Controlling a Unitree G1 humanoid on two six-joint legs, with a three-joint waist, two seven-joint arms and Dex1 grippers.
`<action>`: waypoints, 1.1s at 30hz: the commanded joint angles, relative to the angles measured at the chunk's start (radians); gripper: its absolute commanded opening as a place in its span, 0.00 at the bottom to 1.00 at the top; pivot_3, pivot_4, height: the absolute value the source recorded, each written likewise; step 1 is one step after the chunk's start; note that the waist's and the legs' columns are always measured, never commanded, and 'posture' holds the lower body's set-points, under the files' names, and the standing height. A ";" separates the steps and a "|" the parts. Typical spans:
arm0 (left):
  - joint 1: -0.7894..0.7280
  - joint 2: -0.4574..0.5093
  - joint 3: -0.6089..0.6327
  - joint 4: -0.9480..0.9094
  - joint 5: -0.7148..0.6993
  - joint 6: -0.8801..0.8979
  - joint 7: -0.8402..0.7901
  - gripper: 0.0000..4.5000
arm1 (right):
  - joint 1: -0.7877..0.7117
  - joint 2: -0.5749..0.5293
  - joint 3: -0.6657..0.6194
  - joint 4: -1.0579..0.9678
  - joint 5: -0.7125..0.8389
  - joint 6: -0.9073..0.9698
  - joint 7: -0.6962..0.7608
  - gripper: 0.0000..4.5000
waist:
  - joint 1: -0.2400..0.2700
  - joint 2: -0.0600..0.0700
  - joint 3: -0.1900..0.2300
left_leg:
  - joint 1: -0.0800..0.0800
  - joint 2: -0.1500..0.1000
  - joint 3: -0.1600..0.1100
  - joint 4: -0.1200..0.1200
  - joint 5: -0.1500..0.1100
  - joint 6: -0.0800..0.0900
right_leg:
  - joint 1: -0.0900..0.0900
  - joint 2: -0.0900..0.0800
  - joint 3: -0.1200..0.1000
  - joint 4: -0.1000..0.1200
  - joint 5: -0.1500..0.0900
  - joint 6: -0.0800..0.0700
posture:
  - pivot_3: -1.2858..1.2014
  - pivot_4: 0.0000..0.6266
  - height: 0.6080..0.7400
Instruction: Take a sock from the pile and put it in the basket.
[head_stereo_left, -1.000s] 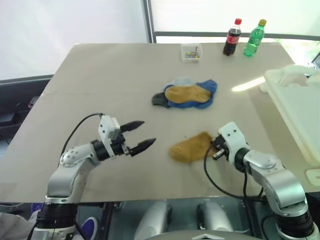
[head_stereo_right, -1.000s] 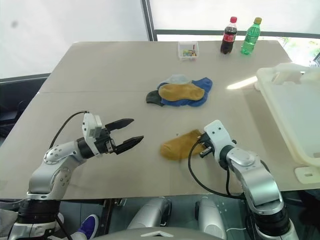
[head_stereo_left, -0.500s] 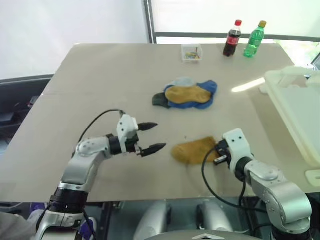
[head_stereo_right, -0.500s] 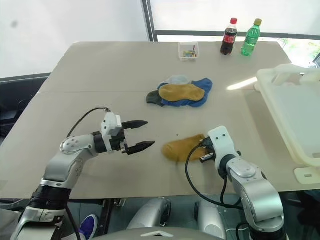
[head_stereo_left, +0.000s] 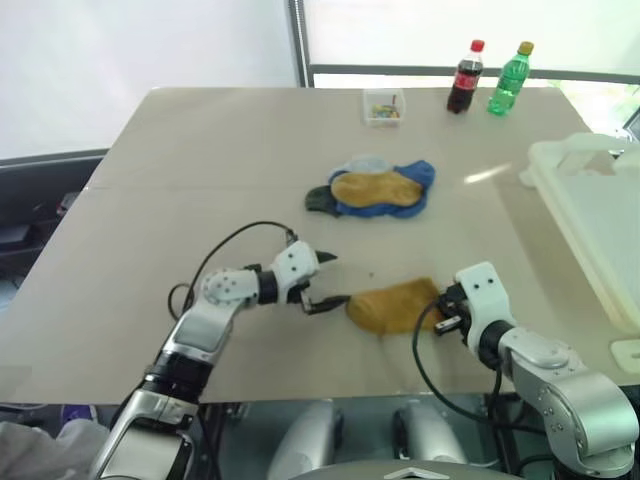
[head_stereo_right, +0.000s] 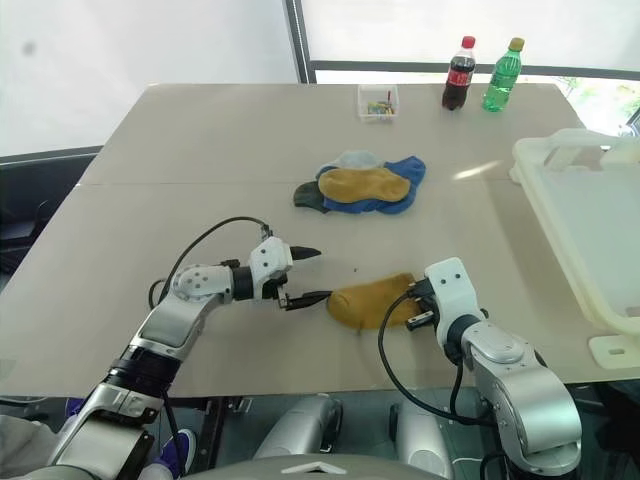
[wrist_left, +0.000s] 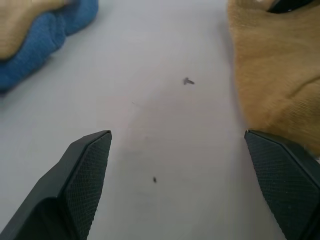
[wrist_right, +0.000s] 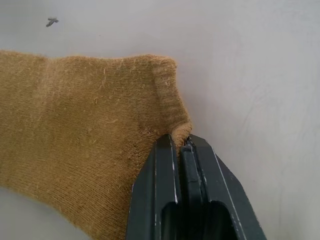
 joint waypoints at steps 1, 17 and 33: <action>-0.015 -0.018 -0.013 0.043 0.038 -0.039 0.027 1.00 | 0.044 -0.059 0.019 0.041 0.011 -0.117 0.042 0.01 | 0.000 0.000 0.000 | 0.000 0.000 0.000 0.000 0.000 0.000 | 0.000 0.000 0.000 0.000 0.000 0.000 | 0.52 0.24 1.00; 0.024 -0.051 0.107 -0.094 -0.228 0.110 -0.083 1.00 | 0.056 -0.022 -0.075 0.121 0.075 -0.274 0.034 0.75 | -0.007 0.000 0.000 | 0.003 0.000 -0.002 0.001 -0.001 0.001 | 0.004 0.000 0.000 0.000 0.000 0.000 | 0.52 0.24 1.00; 0.089 -0.128 0.194 -0.173 -0.297 0.183 0.056 1.00 | -0.303 -0.184 0.042 0.546 -0.061 -0.762 0.195 0.75 | -0.029 0.004 0.002 | 0.004 0.001 0.000 0.001 -0.002 0.003 | 0.004 0.002 -0.001 0.001 0.000 0.001 | 0.52 0.24 1.00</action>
